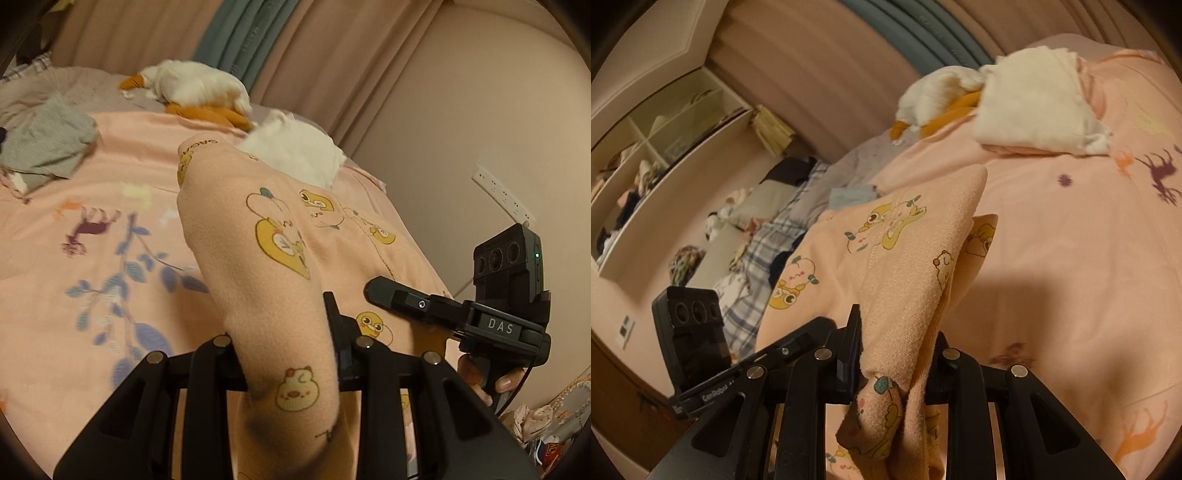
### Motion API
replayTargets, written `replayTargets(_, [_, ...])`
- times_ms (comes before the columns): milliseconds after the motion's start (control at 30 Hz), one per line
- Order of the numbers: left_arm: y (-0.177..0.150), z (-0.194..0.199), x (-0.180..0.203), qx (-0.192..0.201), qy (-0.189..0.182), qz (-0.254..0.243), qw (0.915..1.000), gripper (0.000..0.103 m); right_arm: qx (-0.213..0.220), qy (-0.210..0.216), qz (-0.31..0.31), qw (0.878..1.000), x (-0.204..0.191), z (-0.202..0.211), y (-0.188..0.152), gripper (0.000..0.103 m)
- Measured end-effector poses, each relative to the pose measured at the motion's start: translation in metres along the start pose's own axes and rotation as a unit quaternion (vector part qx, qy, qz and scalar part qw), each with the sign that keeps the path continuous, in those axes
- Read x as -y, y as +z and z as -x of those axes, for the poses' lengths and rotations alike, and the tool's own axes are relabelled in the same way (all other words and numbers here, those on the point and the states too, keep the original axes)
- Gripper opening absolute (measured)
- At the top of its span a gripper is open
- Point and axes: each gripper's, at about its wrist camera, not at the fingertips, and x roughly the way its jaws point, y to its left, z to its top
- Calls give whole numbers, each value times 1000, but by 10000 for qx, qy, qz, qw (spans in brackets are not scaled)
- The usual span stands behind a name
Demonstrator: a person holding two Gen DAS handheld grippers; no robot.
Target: Fold small clothes
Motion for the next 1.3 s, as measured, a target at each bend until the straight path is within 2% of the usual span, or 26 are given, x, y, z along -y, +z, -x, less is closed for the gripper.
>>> replayTargets(300, [-5, 56, -44, 271, 263, 156, 9992, 29, -255, 305, 332, 9987, -53, -42, -1, 25])
replayTargets(400, [-2, 64, -60, 315, 371, 210, 9986, 29, -419, 350, 380, 9978, -66, -62, -1, 25])
replayTargets(567, [1, 59, -96, 227, 338, 436, 9982, 29, -591, 430, 441, 9964, -77, -93, -1, 25])
replayTargets(700, [-8, 34, -116, 6, 441, 396, 9982, 29, -799, 180, 434, 9957, -72, -118, -6, 26])
replayTargets(767, [-16, 15, -132, -119, 346, 511, 9980, 30, -935, 39, 385, 9949, -60, -132, -8, 26])
replayTargets(867, [-36, -22, -163, -541, 253, 884, 9943, 32, -1149, -188, 242, 9929, -34, -152, -15, 26])
replayTargets(967, [-63, -51, -185, -1077, 491, 995, 9880, 33, -1608, -607, -8, 9851, -4, -183, -35, 26])
replayTargets(1033, [-71, -50, -192, -996, 461, 1038, 9885, 37, -1947, -732, -65, 9781, 11, -199, -51, 27])
replayTargets(1133, [-58, -34, -192, -1057, 690, 1174, 9850, 40, -1788, -514, -221, 9823, 20, -190, -54, 33])
replayTargets(1200, [-49, -20, -185, -1057, 1028, 1052, 9835, 39, -1784, -803, -85, 9806, 14, -177, -47, 33])
replayTargets(1300, [-39, 6, -165, -550, 1427, 574, 9866, 31, -1492, -1376, 471, 9780, -11, -152, -37, 33])
